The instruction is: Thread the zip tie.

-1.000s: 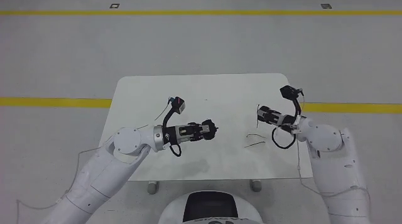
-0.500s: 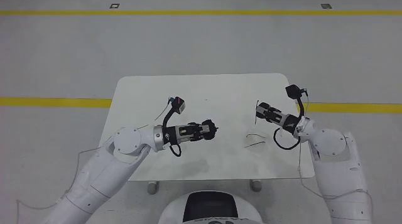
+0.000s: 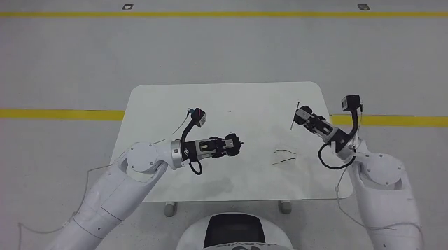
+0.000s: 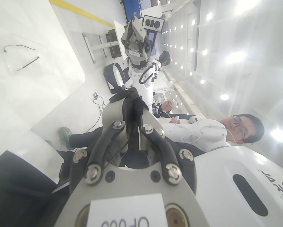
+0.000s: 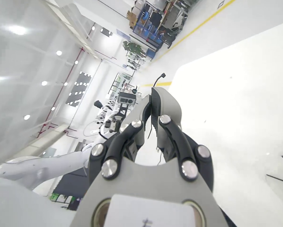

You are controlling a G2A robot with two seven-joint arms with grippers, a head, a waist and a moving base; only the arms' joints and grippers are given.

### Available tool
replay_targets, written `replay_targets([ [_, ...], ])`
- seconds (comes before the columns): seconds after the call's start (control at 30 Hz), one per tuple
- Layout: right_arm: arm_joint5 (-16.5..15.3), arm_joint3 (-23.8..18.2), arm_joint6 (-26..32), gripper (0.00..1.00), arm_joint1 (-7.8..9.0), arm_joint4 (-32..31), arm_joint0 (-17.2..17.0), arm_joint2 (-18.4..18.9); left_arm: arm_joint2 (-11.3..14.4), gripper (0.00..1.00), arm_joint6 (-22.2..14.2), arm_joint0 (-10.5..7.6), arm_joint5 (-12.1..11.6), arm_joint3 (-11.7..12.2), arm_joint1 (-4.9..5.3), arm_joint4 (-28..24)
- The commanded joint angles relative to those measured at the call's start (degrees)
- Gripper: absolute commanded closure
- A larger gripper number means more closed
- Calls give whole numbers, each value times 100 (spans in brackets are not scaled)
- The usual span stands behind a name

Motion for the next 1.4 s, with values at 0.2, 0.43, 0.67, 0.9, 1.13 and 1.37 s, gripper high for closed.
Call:
replay_targets([
  [0.2, 85, 171, -426, 100, 11, -117, -1, 53, 0, 100, 0, 0, 0, 0, 0, 0],
  [0.43, 0, -7, -542, 100, 0, 71, -78, -31, 37, 100, 123, 22, 54, -10, -8, 47],
  [0.67, 0, -894, -1146, 100, -47, 3, -604, -228, 231, 100, 808, 26, 667, -109, -58, 287],
  [0.9, 0, -1431, -1810, 100, -85, -571, -915, -528, 440, 100, 1190, -96, 900, -115, -127, 459],
  [1.13, 0, -1472, -1906, 100, -72, -734, -995, -717, 496, 100, 1379, -141, 888, -139, -150, 623],
  [1.37, 0, -1472, -1906, 100, -72, -734, -995, -717, 496, 100, 1379, -141, 888, -139, -150, 623],
])
